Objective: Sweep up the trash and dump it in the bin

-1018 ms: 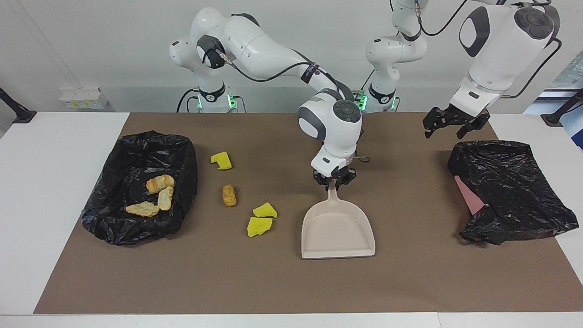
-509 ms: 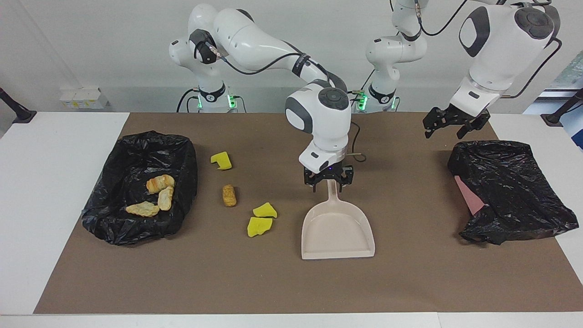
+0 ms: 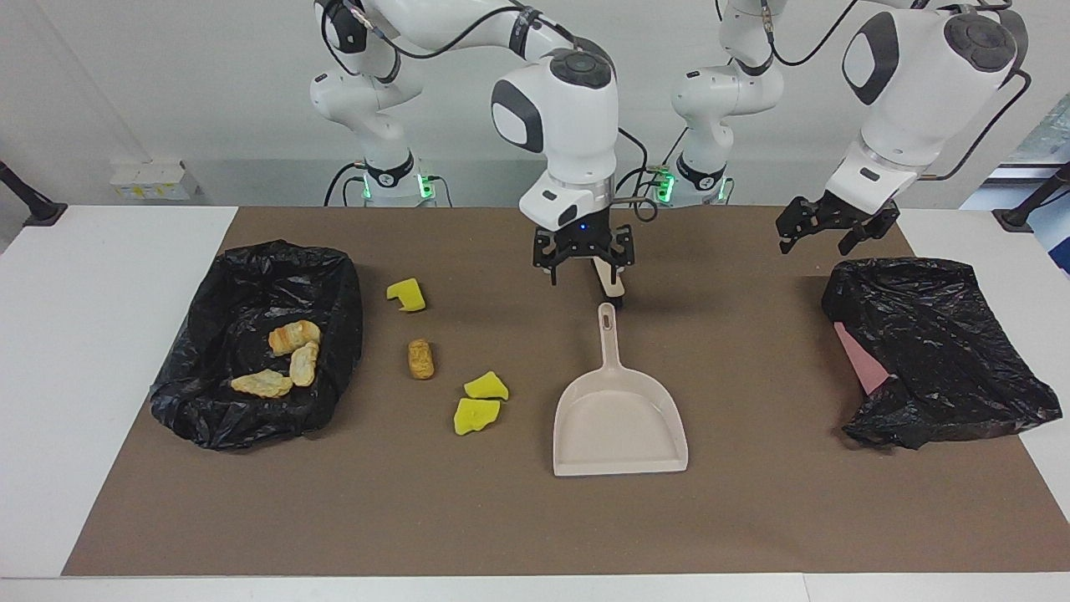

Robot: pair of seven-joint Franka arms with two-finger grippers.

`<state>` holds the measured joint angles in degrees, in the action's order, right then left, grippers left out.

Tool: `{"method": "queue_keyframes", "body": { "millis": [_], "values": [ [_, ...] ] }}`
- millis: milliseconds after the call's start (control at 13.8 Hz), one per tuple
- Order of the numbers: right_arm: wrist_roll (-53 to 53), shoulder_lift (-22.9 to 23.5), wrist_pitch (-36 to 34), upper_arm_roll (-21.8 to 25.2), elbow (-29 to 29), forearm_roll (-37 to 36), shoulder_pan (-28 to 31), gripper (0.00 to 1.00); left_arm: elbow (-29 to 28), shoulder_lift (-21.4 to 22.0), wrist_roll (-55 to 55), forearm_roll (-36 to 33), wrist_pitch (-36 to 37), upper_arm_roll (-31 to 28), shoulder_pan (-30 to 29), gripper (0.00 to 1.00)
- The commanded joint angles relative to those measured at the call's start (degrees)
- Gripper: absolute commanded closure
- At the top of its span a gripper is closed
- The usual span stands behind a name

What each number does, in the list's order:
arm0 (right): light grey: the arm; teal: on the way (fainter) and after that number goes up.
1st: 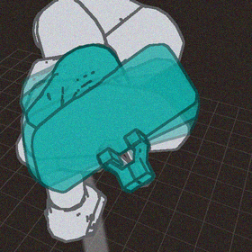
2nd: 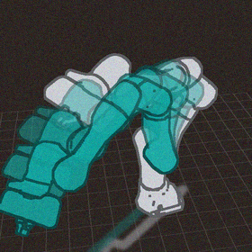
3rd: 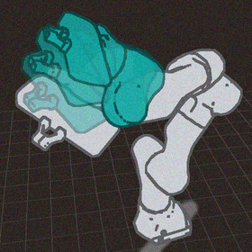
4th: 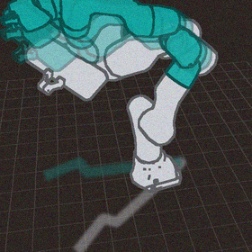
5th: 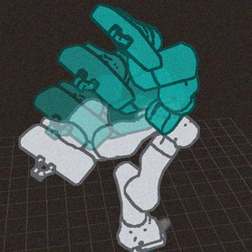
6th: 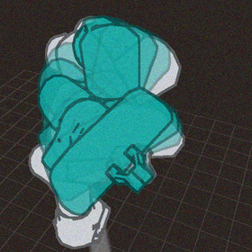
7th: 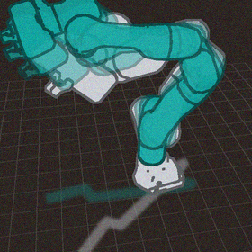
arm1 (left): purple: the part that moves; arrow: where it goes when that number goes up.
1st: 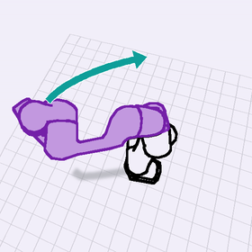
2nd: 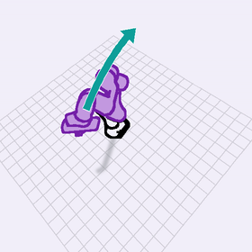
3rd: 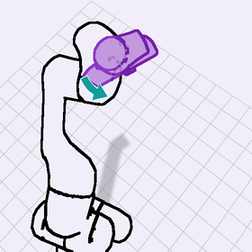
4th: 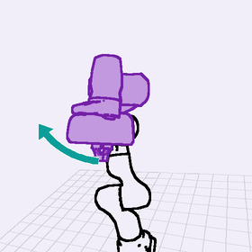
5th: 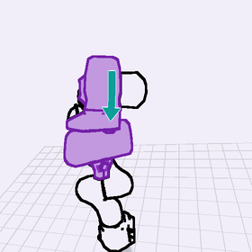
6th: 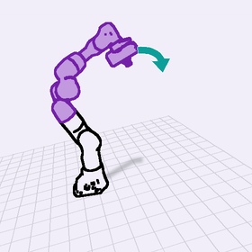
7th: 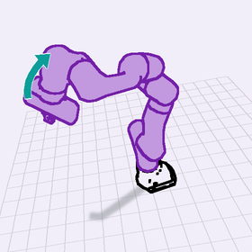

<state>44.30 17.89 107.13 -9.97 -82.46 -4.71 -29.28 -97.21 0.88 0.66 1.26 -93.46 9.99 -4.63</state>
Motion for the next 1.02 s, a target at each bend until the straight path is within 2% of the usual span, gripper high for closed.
{"method": "queue_keyframes", "body": {
  "millis": [0,218,363,509,654,945],
  "values": [
    [-1.49,-7.86,-0.51,-0.31,-9.98,1.72,0.01,0.00,-1.58,1.32,-0.22,-0.82,-1.11,0.38,-0.56,0.00],
    [-1.32,-11.81,-0.08,-0.49,-15.87,2.77,-2.80,0.00,-1.50,1.40,-0.22,-0.82,-1.11,0.38,-0.56,0.00],
    [-1.41,-14.19,1.06,-0.75,-19.91,7.60,-4.64,0.00,-1.58,1.32,-0.22,-0.82,-1.11,0.38,-0.56,0.00],
    [-0.44,-14.37,3.07,-0.75,-22.90,8.05,-8.06,0.00,-1.50,1.32,-0.22,-0.82,-1.11,0.38,-0.56,0.00],
    [-0.44,-14.29,6.06,-0.84,-25.98,8.40,-9.04,0.00,-1.58,1.32,-0.22,-0.82,-1.11,0.38,-0.56,0.00],
    [0.53,-13.58,14.49,-0.84,-32.66,8.84,-14.65,0.00,-1.50,1.40,-0.22,-0.82,-1.11,0.38,-0.56,0.00]
  ]
}}
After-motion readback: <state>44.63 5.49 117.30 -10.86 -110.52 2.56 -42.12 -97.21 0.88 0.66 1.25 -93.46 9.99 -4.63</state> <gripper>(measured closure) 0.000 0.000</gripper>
